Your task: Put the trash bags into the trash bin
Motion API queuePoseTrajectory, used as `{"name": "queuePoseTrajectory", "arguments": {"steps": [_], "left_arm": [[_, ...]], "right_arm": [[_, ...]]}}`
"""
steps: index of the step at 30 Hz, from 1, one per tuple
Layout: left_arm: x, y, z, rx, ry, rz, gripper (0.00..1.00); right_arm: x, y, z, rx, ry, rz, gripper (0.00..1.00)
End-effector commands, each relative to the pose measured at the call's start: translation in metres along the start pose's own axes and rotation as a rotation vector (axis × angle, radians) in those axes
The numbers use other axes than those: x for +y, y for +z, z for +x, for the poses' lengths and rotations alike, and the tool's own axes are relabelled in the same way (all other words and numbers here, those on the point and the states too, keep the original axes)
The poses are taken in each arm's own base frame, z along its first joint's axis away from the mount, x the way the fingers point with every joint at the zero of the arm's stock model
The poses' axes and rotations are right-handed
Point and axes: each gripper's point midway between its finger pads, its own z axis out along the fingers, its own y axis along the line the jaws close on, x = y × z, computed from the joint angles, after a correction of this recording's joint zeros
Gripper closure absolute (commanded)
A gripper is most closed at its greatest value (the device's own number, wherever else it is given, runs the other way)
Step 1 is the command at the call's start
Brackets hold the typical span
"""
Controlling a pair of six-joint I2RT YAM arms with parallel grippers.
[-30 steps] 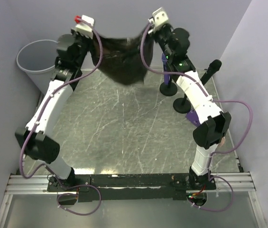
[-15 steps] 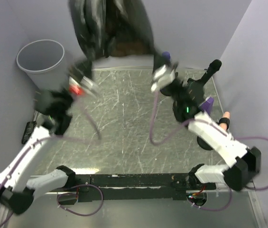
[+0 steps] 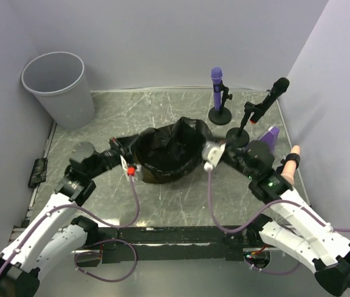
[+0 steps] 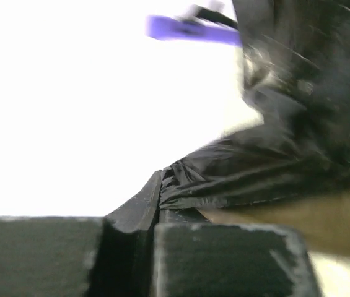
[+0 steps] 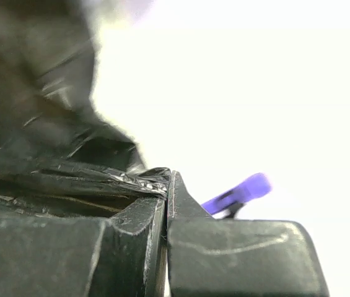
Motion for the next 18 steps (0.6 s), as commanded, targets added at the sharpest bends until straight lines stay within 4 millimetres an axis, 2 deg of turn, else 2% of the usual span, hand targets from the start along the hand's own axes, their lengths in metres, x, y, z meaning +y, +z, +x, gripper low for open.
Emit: {"name": "queuePoseTrajectory", "arguments": {"steps": [1, 3, 4, 6, 8, 10, 11, 14, 16, 18], "left_arm": [[0.054, 0.0, -0.02, -0.048, -0.211, -0.121, 0.76], [0.09, -0.004, -0.023, -0.038, -0.308, -0.223, 0.43], [0.106, -0.007, -0.022, -0.021, -0.356, -0.271, 0.3], [0.144, -0.016, -0.023, 0.009, -0.416, -0.375, 0.18], [0.187, -0.025, -0.035, -0.004, -0.472, -0.45, 0.11], [0.221, -0.033, -0.042, 0.002, -0.551, -0.505, 0.06], [0.236, -0.034, -0.039, 0.021, -0.592, -0.543, 0.04], [0.26, -0.05, -0.01, 0.126, -0.656, -0.643, 0.03], [0.265, -0.06, 0.007, 0.15, -0.64, -0.668, 0.01], [0.268, -0.067, 0.015, 0.156, -0.649, -0.675, 0.01]], "right_arm": [[-0.056, 0.01, -0.028, -0.009, 0.185, 0.12, 1.0], [-0.08, 0.018, -0.029, 0.026, 0.249, 0.181, 1.0], [-0.083, 0.024, -0.021, 0.074, 0.279, 0.187, 1.0], [-0.105, 0.03, -0.016, 0.114, 0.336, 0.26, 1.0], [-0.123, 0.037, -0.011, 0.147, 0.353, 0.304, 1.0], [-0.143, 0.041, -0.002, 0.191, 0.375, 0.375, 1.0], [-0.151, 0.044, 0.002, 0.207, 0.393, 0.398, 1.0], [-0.177, 0.046, 0.007, 0.211, 0.443, 0.453, 1.0], [-0.186, 0.046, 0.013, 0.224, 0.462, 0.473, 1.0], [-0.191, 0.047, 0.024, 0.25, 0.484, 0.494, 1.0]]}}
